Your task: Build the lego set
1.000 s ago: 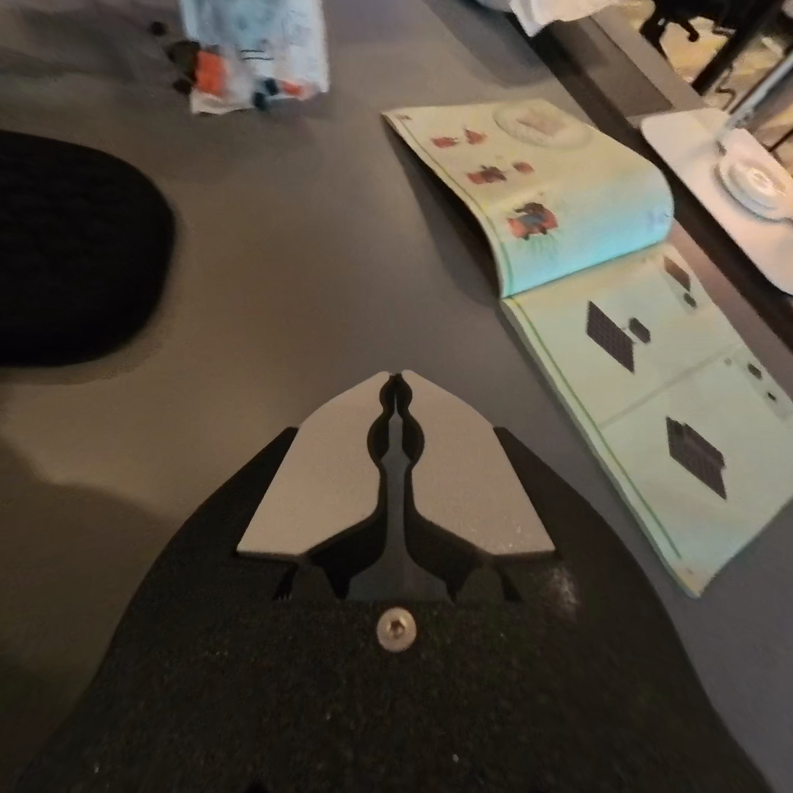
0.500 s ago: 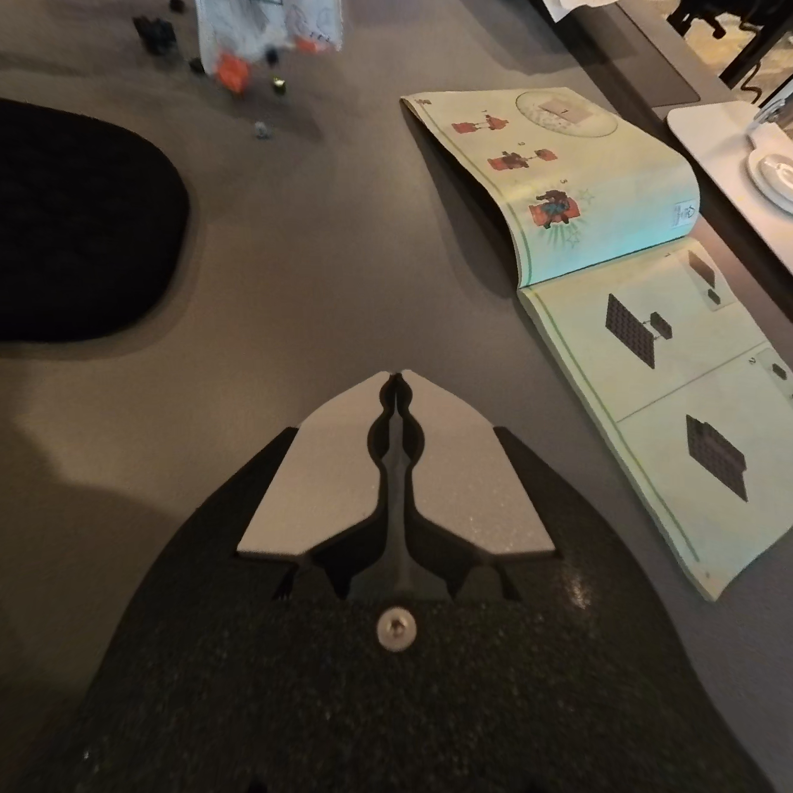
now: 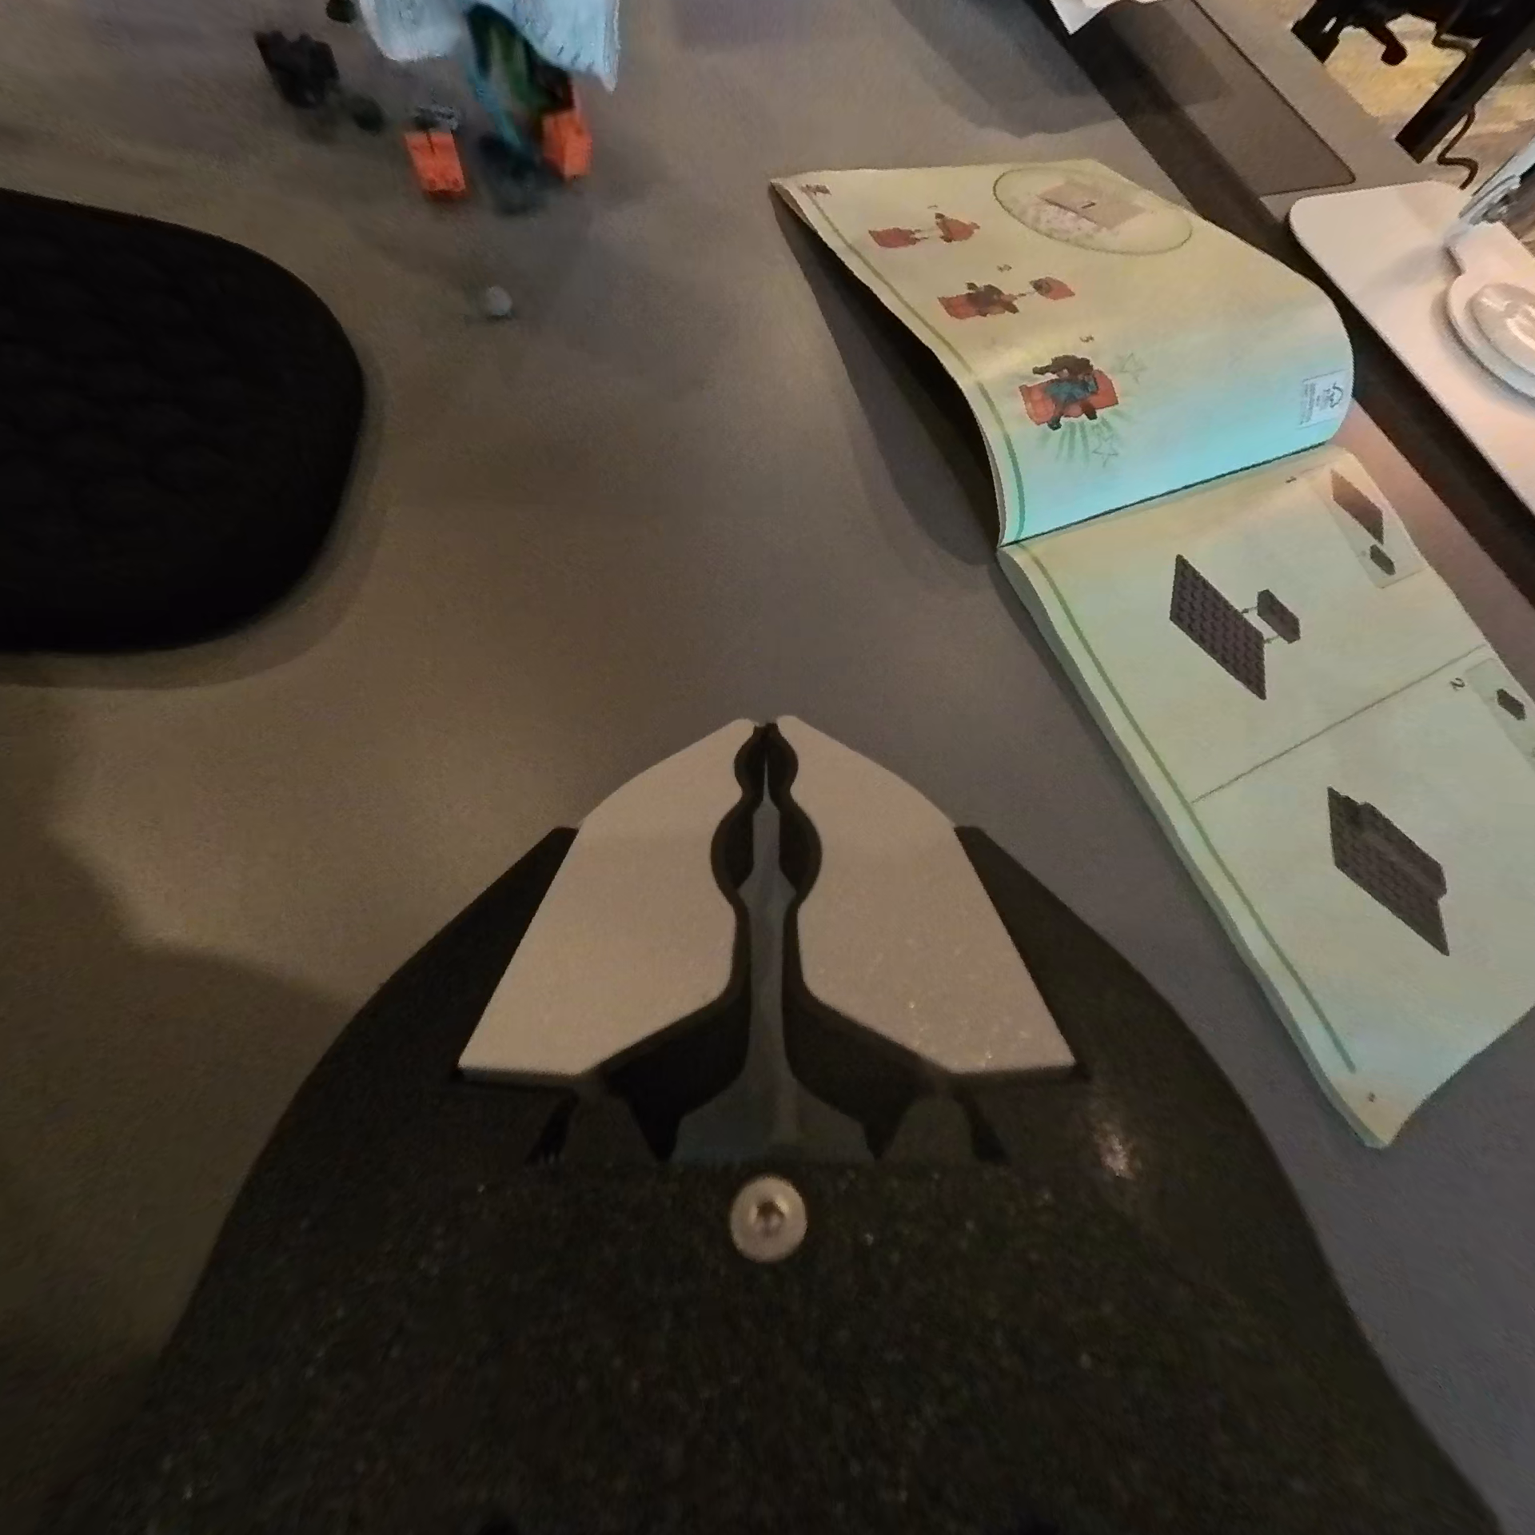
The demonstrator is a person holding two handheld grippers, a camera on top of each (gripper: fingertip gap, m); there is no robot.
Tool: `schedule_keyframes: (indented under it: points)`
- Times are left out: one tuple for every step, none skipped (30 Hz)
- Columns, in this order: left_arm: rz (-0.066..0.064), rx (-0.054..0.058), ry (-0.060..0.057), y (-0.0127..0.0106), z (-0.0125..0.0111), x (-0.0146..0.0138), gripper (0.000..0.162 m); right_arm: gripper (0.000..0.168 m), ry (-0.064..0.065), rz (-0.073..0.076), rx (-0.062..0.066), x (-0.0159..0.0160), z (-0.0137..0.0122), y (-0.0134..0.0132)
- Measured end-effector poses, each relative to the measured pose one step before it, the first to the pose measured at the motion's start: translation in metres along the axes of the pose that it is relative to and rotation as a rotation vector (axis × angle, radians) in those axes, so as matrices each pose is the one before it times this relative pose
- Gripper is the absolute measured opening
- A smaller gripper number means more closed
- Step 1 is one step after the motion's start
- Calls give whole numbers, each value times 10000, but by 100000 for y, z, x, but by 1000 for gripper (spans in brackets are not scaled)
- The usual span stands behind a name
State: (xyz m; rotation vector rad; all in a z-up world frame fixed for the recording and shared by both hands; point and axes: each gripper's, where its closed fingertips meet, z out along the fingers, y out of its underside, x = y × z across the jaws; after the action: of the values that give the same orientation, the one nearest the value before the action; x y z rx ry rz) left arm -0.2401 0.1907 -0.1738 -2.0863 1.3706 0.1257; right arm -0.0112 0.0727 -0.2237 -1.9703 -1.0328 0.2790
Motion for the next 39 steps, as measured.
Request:
schedule_keyframes:
  points:
    - [90,-47,28,-95,59,112,0,0,-1,11,0,10,-16,16]
    - [91,-38,5,-89,36,66,0,0,2,8,-5,8,-26,26]
    - [65,-5,6,-122,-4,51,0,0,9,3,2,27,-26,23]
    - [50,-2,11,-132,-28,26,0,0,8,6,9,28,-33,-2]
    - [49,-32,29,-63,-30,29,0,0,-1,14,4,16,-24,9]
    - [51,-33,-6,-57,-42,-26,0,0,-6,17,-4,13,-19,25]
    - [59,3,-36,-104,-87,-56,0,0,-3,12,-9,11,-4,41]
    - [51,-15,38,-102,-140,73,0,0,0,4,-5,14,-14,31]
    - [53,5,14,-123,-155,43,0,0,-1,4,1,9,-10,10]
    - [51,7,-66,-110,-172,-113,0,0,-4,7,3,9,-14,12]
    - [51,-26,-60,-37,-194,-139,0,0,-6,6,4,0,-8,6]
    - [37,-6,-58,-61,-197,-165,0,0,-6,2,4,-9,-15,-4]
    - [9,30,-55,-98,-224,-169,0,0,-5,0,4,1,-8,-8]
    - [13,9,-47,-82,-236,-133,0,0,-5,-2,2,-12,-5,0]
    - [60,22,-89,-128,-274,-136,0,0,-1,-4,0,-6,-6,3]
    - [82,29,-31,-176,-245,24,0,0,0,-2,1,-8,0,10]
    - [107,7,21,-175,-161,161,0,0,-3,2,-1,1,-6,7]
    - [161,-34,-48,-145,-101,113,0,0,-5,4,-5,4,14,9]
    - [197,-60,-129,-92,-149,-23,0,0,0,4,-6,9,2,19]
    - [184,-33,-130,-120,-228,-102,0,0,4,0,1,6,1,-2]
    - [74,21,-8,-185,-191,-9,0,0,6,-4,8,-3,-23,-4]
    - [11,62,73,-228,-42,126,0,0,7,-4,2,6,-11,-8]
    - [65,-14,19,-89,122,108,0,0,9,-1,-2,20,-13,0]
    - [175,-89,-192,35,71,-160,0,0,9,2,7,12,-19,-16]
    - [142,-5,-213,-57,-88,-278,0,0,10,4,15,20,-36,-20]
    - [-42,69,86,-165,-114,50,0,0,8,10,8,14,-16,9]
    - [-103,65,271,-152,40,358,0,0,-3,16,-6,8,-3,38]
    - [41,-22,97,-13,209,232,0,0,-6,10,-12,-3,15,26]
    - [216,-199,-217,282,190,-194,0,0,3,-5,-6,5,2,16]
    - [200,-185,-311,298,44,-428,0,0,6,-8,6,9,-13,-21]
    - [-26,-19,-72,84,-50,-214,0,0,2,1,12,10,-20,-17]
    - [-176,67,157,-27,-26,42,0,0,0,7,5,3,-8,-9]
    - [-92,7,119,58,94,76,0,0,2,5,-2,11,5,13]
    - [33,-97,-39,245,192,-95,0,0,-1,2,-3,4,4,1]
    - [26,-125,-42,314,248,-92,0,0,-7,-2,-4,-9,3,12]
    - [-76,-56,111,263,261,68,0,0,-4,-9,-9,-15,-1,17]
    - [-194,53,192,164,243,84,0,0,10,-13,-12,13,-9,26]
    - [-273,85,189,197,230,-35,0,0,20,-7,-1,30,-29,10]
    - [-336,90,155,242,192,-181,0,0,16,8,15,30,-41,-15]
